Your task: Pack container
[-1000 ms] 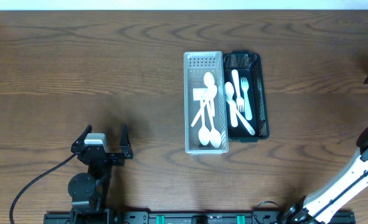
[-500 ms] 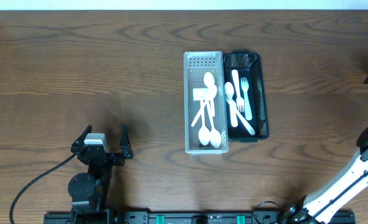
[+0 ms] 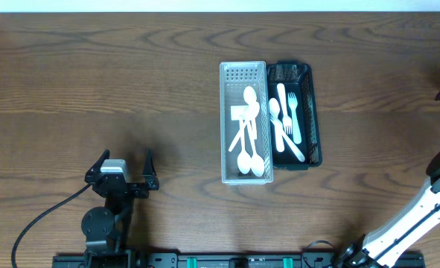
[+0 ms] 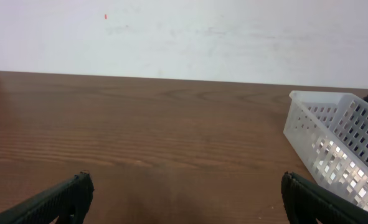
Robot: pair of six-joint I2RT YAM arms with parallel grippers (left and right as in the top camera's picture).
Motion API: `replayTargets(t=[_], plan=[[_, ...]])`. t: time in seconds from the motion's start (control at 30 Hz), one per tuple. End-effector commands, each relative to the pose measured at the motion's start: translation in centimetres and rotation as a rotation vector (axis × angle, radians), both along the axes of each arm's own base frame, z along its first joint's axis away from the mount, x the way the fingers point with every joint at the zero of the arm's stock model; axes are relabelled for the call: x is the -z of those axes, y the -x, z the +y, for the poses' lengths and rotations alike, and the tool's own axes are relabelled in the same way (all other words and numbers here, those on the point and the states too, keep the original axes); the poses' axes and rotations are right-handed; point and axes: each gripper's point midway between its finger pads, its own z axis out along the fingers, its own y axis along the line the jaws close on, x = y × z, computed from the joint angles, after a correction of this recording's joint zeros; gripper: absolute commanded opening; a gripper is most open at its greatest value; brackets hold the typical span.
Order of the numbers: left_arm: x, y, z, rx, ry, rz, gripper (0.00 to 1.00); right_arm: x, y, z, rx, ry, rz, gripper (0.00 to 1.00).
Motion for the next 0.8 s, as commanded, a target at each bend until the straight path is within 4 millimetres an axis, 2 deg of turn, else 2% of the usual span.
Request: replayTargets(t=[0.0,0.23,0.33,0.47,0.57,0.63,0.7,0.77], plan=[[1.8,-0.1,0.4,-0.020,0.004,0.040,0.98,0.3,0.2,-0.3,-0.005,-0.006,0.005,0.99],[1.8,-0.1,0.4,-0.020,0.004,0.040,0.98,-0.2,-0.3,0.6,-0.028,0.001,-0.003,0.99],[1.8,-0.1,0.4,-0.020,0.004,0.040,0.98,-2.1,-1.9,0.6,-0.049,0.063,-0.069,0.99],[1.8,-0.1,0.4,-0.020,0.004,0.040,0.98,-6.1,-5.3,2.6,-0.118,0.147,-0.217,0.99],[1.8,-0.1,0.4,-0.020,0.004,0.040,0.98,-9.1,-7.7,4.7,-0.176,0.222,-0.344,0.99],[1.8,-0.1,0.4,-0.020,0.004,0.040,0.98,-10.9,-8.4,6.7,-0.217,0.255,-0.434,0.99],[1.8,-0.1,0.4,-0.020,0.004,0.040,0.98,-12.7,-8.0,9.3,-0.254,0.271,-0.519,0.99],[1.8,-0.1,0.4,-0.020,0.004,0.040,0.98,-14.7,-6.8,12.2,-0.275,0.288,-0.614,0.99]])
